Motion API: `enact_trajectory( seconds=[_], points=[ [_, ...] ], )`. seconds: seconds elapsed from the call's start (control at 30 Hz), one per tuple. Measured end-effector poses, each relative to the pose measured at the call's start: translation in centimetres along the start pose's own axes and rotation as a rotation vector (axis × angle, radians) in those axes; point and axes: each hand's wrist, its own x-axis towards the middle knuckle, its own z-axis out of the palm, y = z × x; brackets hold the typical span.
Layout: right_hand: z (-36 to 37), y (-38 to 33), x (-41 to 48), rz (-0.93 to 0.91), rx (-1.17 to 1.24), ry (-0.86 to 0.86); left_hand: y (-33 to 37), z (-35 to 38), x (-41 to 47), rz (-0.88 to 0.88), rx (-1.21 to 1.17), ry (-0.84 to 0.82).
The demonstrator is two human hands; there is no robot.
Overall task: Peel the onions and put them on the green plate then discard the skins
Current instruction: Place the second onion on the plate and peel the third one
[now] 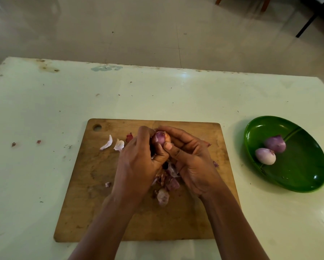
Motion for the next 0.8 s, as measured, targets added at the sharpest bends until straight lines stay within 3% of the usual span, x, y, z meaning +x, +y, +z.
enact_trajectory(
  seconds=[0.23,0.43,0.53,0.63,0.8],
  points=[
    [-0.11,-0.12,-0.07,0.018,0.038,0.006,0.10,-0.10,-0.11,-0.090,-0.085,0.058],
    [0.24,-0.09,0.10,0.051,0.131,0.094,0.58,0.21,0.26,-0.205,-0.188,0.169],
    [-0.06,-0.02,0.21,0.062,0.139,0.153,0.89,0.23,0.53,-0.179,-0.230,0.191],
    [-0.09,-0.01,0.11,0.044,0.080,0.131,1.00,0.10,0.48,-0.168,-0.232,0.155],
    [-0.32,0.08,-0.11,-0.007,-0.043,0.066,0.53,0.21,0.13,-0.158,-0.012,0.003]
  ],
)
